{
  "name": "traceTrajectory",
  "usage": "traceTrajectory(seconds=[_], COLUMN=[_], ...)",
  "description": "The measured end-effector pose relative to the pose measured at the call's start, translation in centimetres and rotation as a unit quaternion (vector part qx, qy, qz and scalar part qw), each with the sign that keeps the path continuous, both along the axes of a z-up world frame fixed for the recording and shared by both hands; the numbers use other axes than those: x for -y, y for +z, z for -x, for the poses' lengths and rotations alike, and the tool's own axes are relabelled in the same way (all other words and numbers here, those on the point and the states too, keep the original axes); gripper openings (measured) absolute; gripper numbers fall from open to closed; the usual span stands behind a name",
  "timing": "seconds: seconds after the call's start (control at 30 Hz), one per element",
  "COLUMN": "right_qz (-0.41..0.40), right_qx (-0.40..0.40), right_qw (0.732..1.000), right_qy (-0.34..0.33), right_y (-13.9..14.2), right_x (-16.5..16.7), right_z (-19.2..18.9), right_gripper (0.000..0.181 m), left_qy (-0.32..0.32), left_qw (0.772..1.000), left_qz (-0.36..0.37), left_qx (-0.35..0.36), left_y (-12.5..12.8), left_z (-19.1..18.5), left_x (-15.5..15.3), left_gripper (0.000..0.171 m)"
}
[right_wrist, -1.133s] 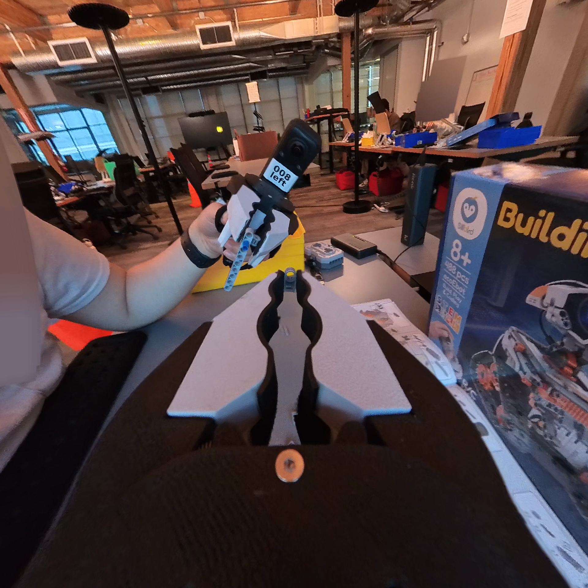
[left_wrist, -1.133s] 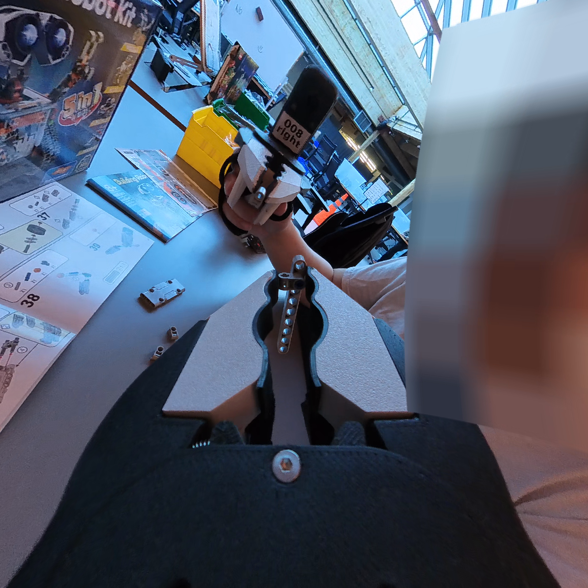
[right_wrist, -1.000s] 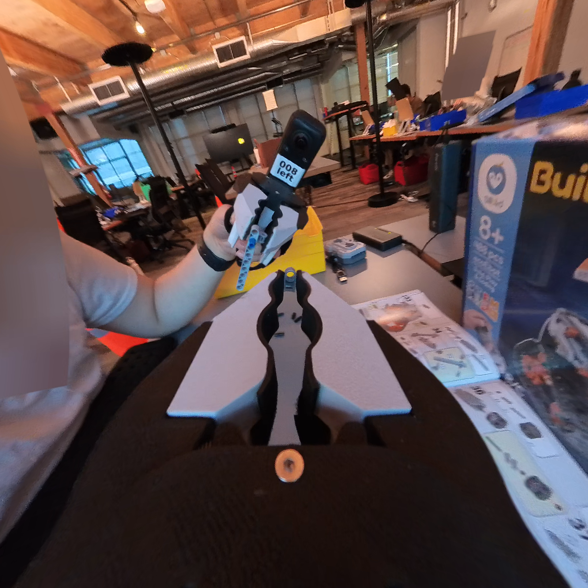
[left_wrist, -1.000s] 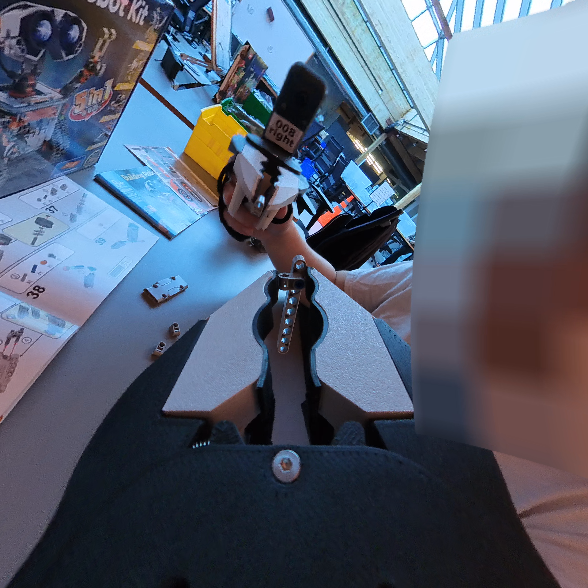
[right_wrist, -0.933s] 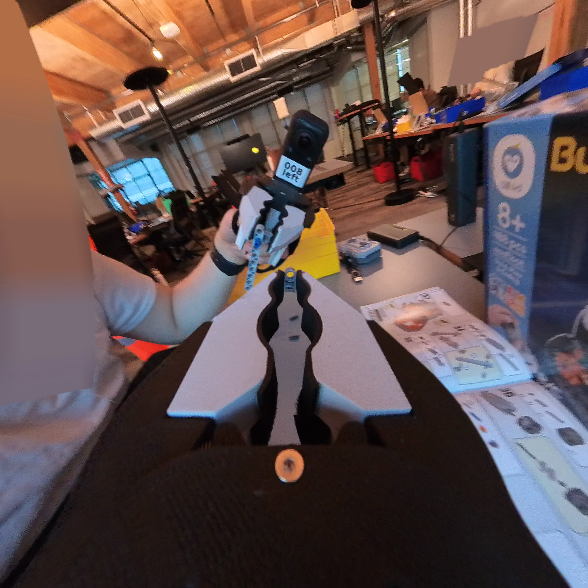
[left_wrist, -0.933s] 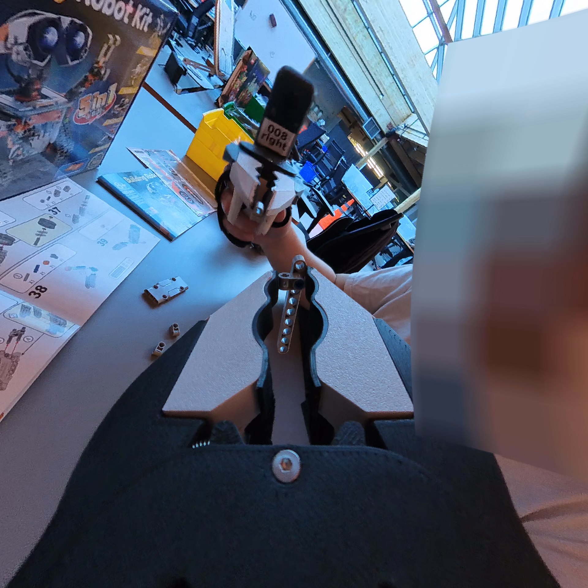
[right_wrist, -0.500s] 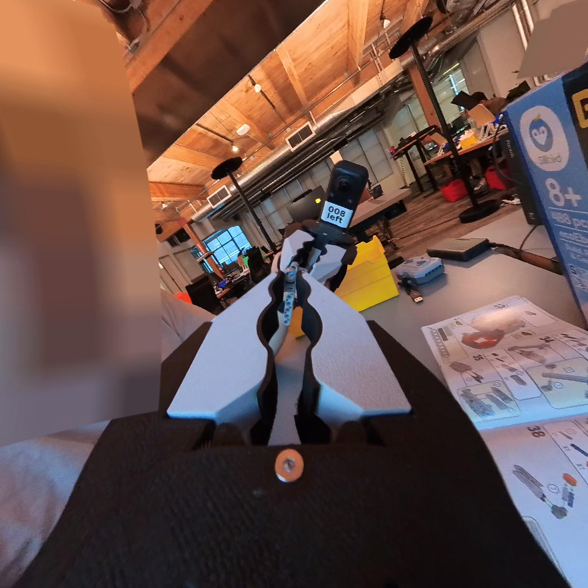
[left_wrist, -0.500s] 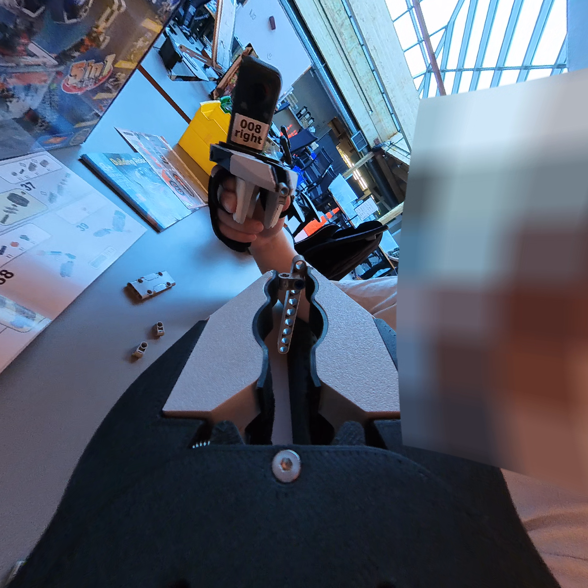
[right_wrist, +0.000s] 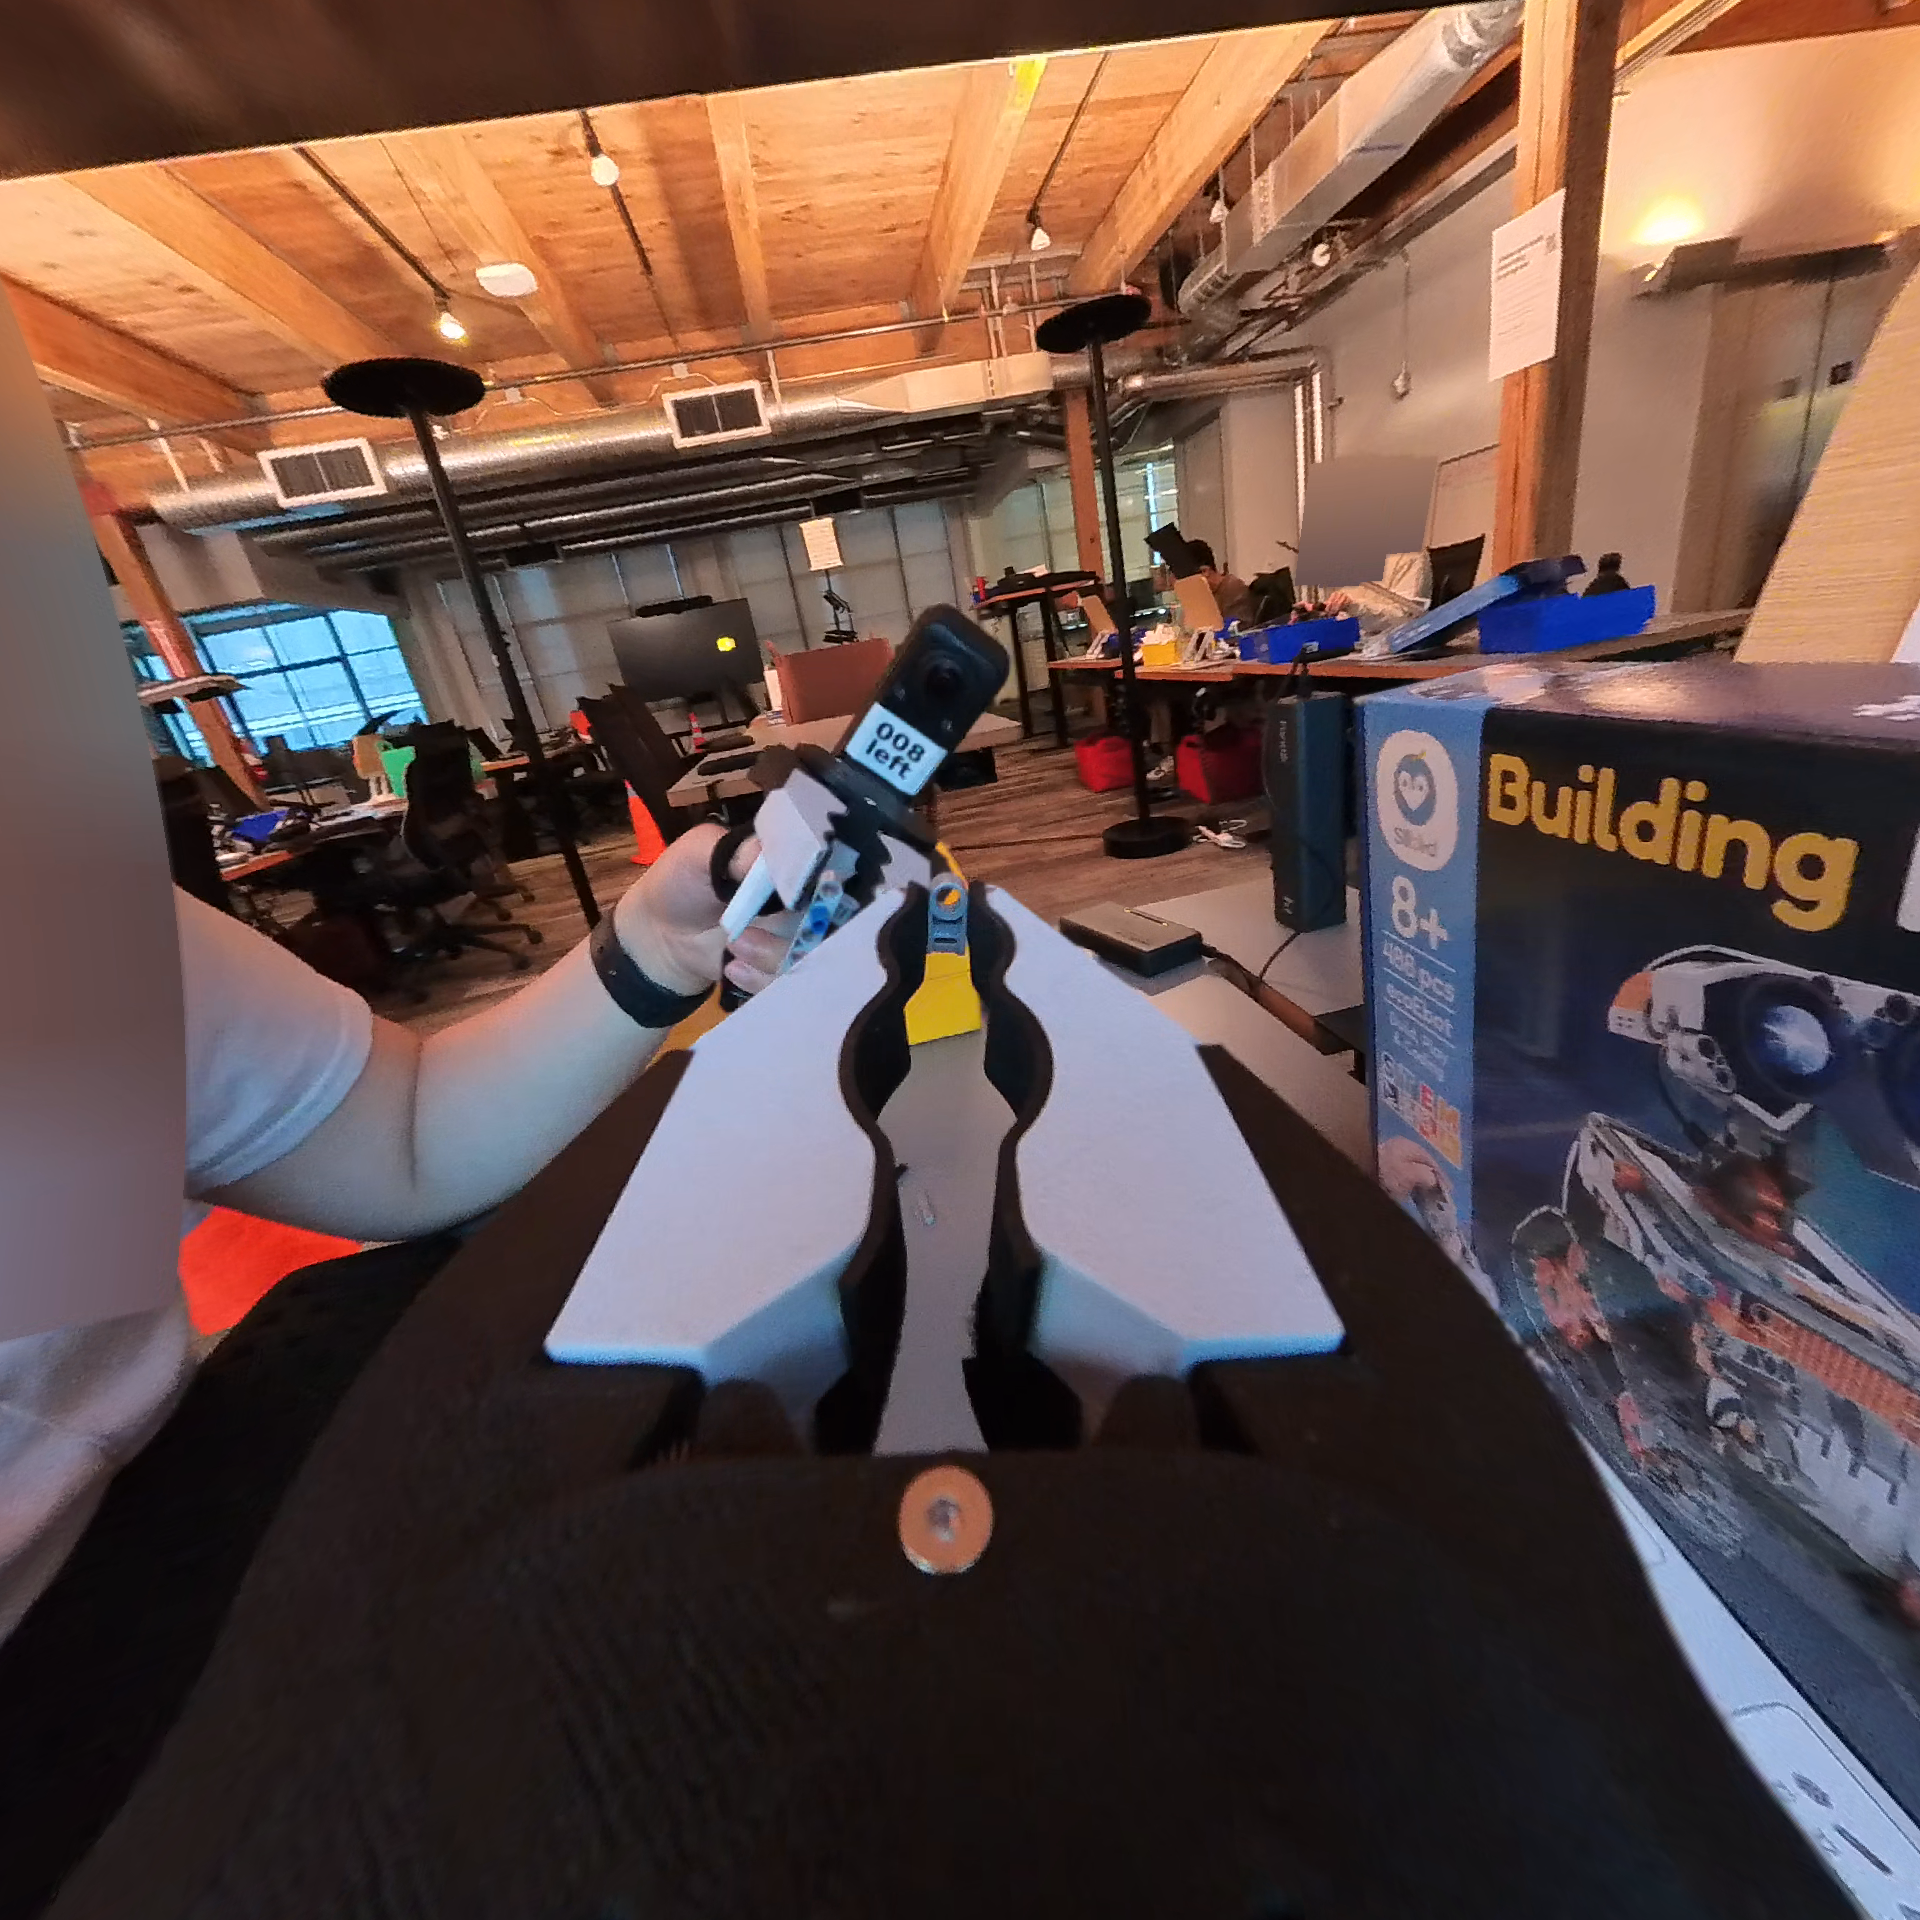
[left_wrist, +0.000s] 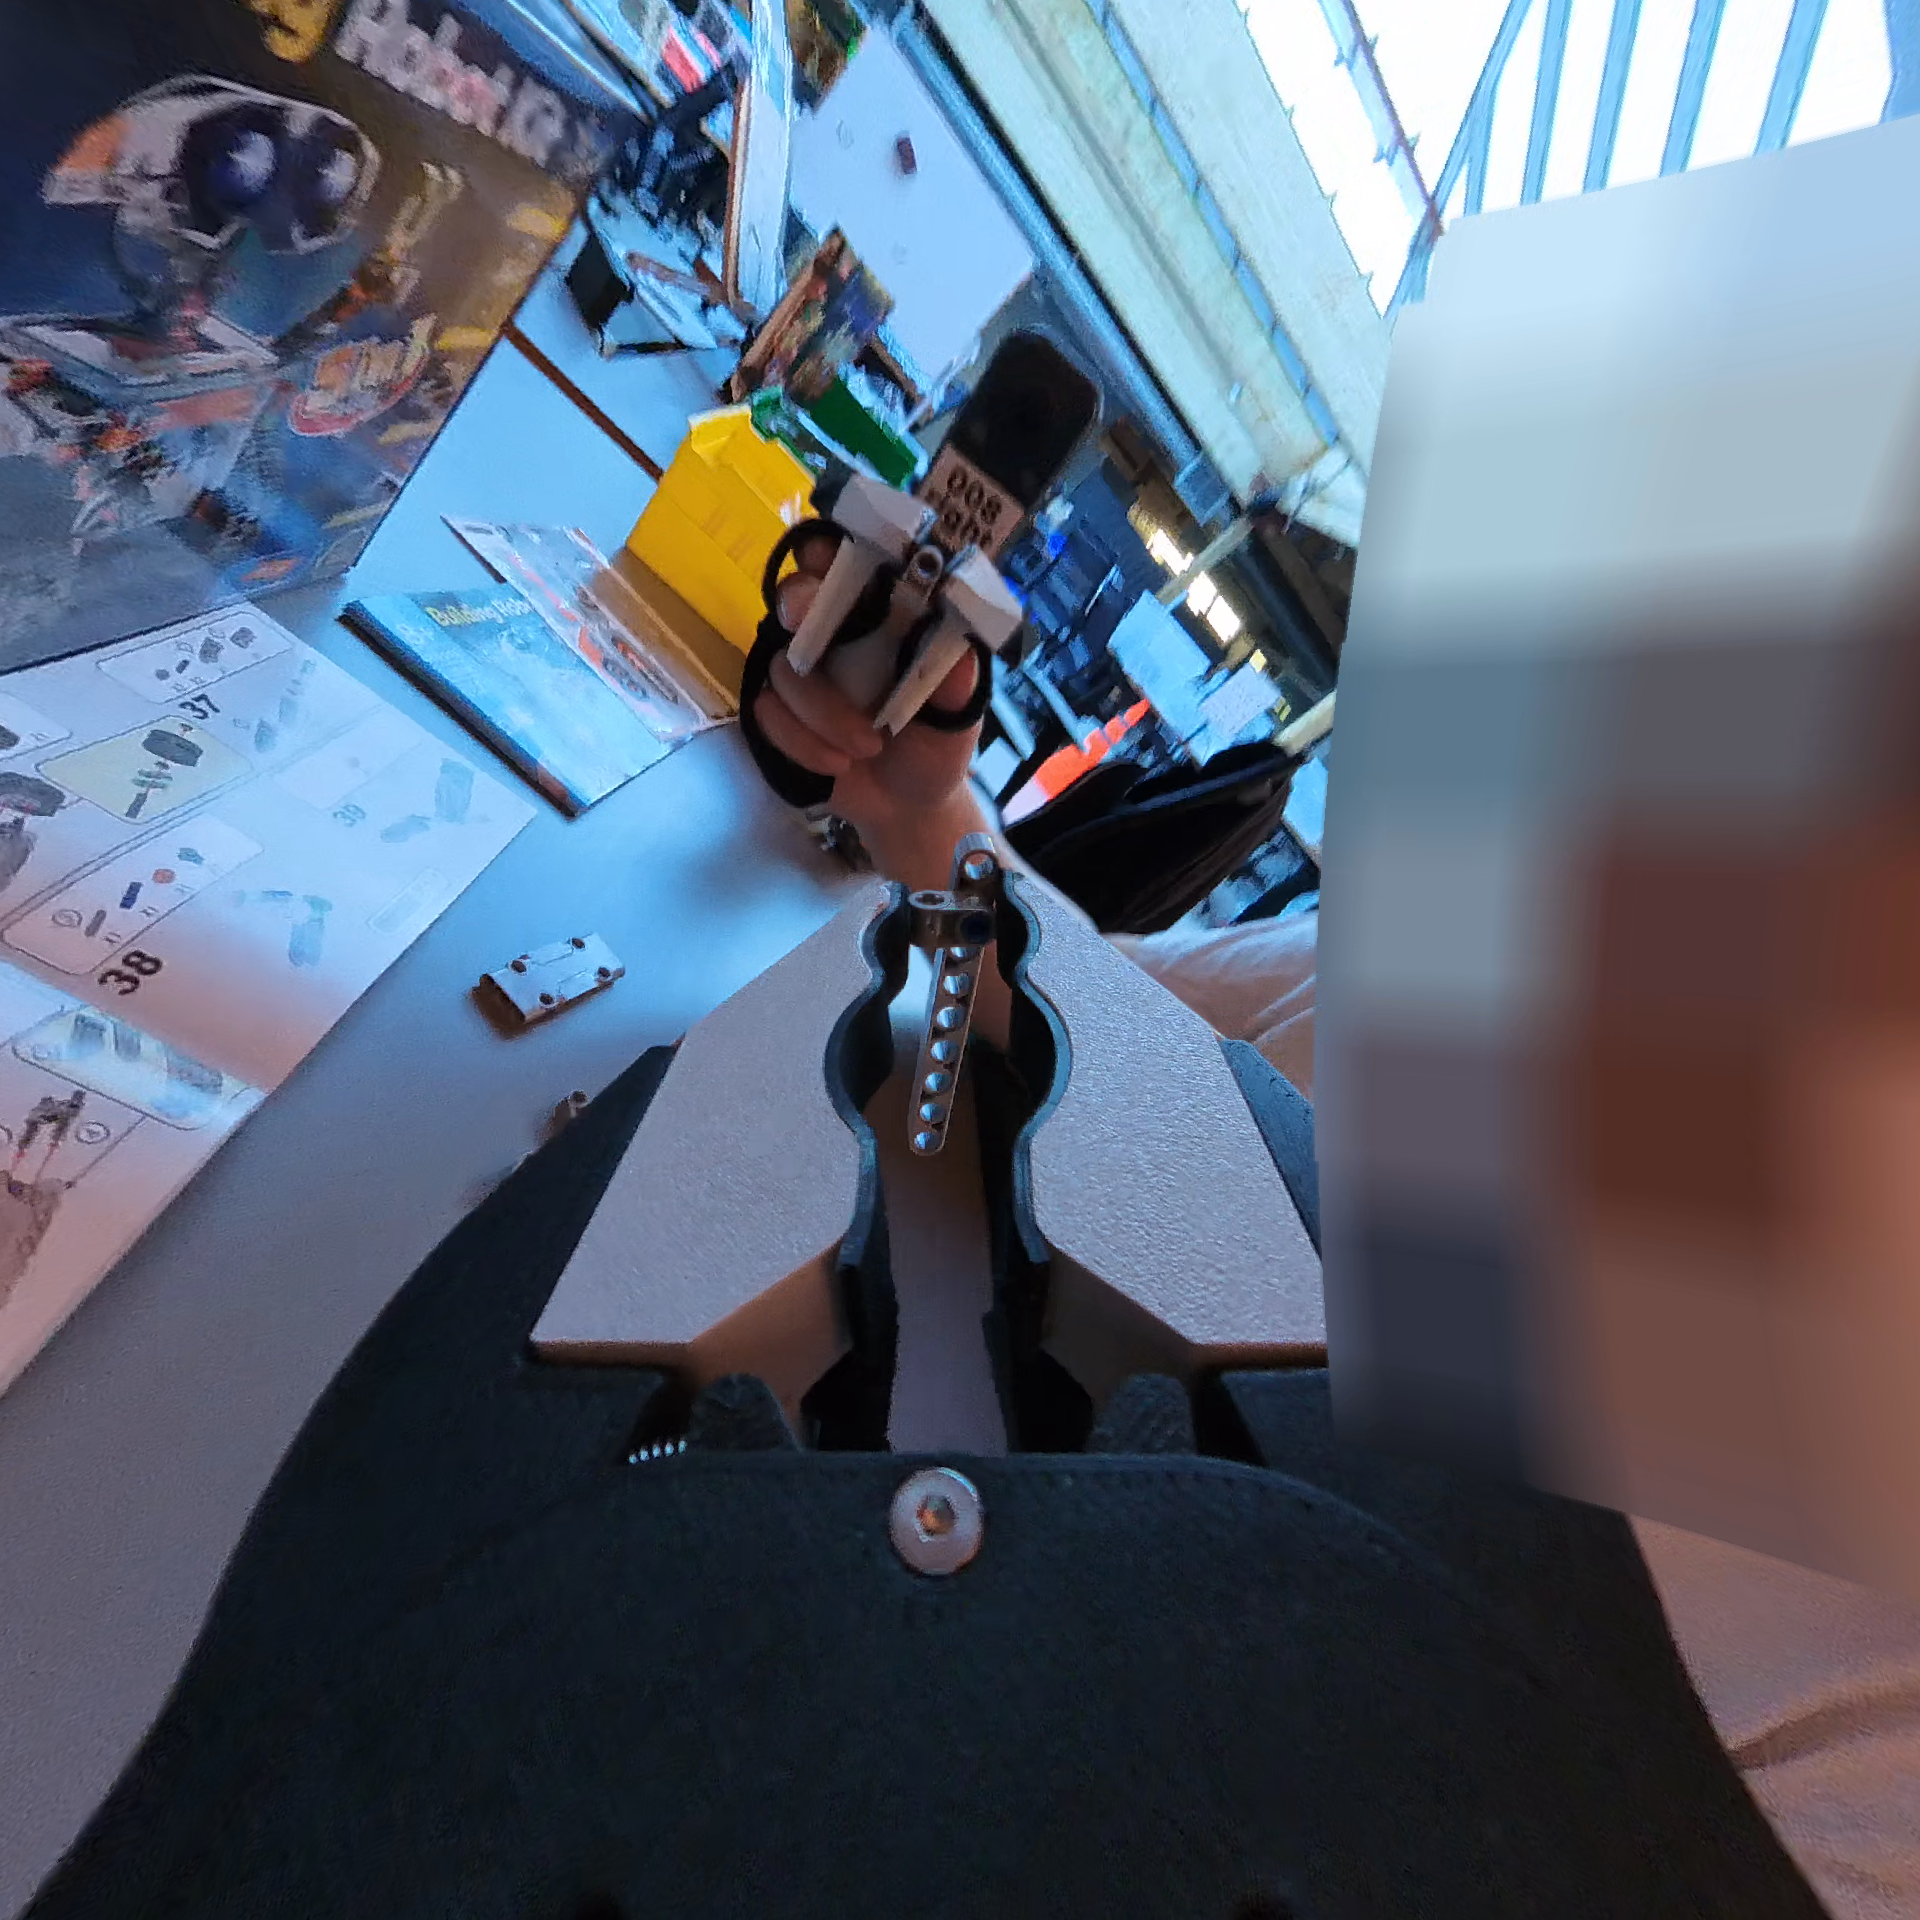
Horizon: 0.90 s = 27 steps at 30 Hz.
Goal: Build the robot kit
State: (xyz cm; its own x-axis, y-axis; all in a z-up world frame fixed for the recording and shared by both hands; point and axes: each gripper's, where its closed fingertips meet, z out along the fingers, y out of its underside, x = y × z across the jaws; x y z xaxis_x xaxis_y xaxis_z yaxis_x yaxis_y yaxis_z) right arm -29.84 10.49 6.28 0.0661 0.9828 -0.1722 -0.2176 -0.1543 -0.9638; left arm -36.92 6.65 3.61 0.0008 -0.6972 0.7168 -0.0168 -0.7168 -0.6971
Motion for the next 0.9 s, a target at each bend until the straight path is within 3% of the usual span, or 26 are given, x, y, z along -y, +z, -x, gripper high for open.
traceTrajectory(seconds=[0.03,0.5,0.77,0.9], right_qz=[0.000,-0.029,-0.004,0.015], right_qx=[0.000,0.024,0.061,0.079], right_qw=[1.000,0.999,0.996,0.994], right_qy=[0.004,0.028,0.063,0.073], right_y=[0.0,-0.4,-1.3,-2.0], right_x=[0.1,2.4,4.1,4.1], right_z=[0.1,2.8,4.9,5.0], right_gripper=[0.007,0.006,0.006,0.006], left_qy=[-0.001,0.031,0.033,0.034], left_qw=[1.000,0.990,0.976,0.978], left_qz=[-0.010,-0.121,-0.193,-0.188], left_qx=[-0.009,-0.062,-0.096,-0.088], left_y=[-0.1,0.0,-0.1,0.3], left_z=[-0.1,-0.3,-1.7,-2.0], left_x=[0.2,0.0,0.7,0.9], left_gripper=[0.013,0.014,0.013,0.013])
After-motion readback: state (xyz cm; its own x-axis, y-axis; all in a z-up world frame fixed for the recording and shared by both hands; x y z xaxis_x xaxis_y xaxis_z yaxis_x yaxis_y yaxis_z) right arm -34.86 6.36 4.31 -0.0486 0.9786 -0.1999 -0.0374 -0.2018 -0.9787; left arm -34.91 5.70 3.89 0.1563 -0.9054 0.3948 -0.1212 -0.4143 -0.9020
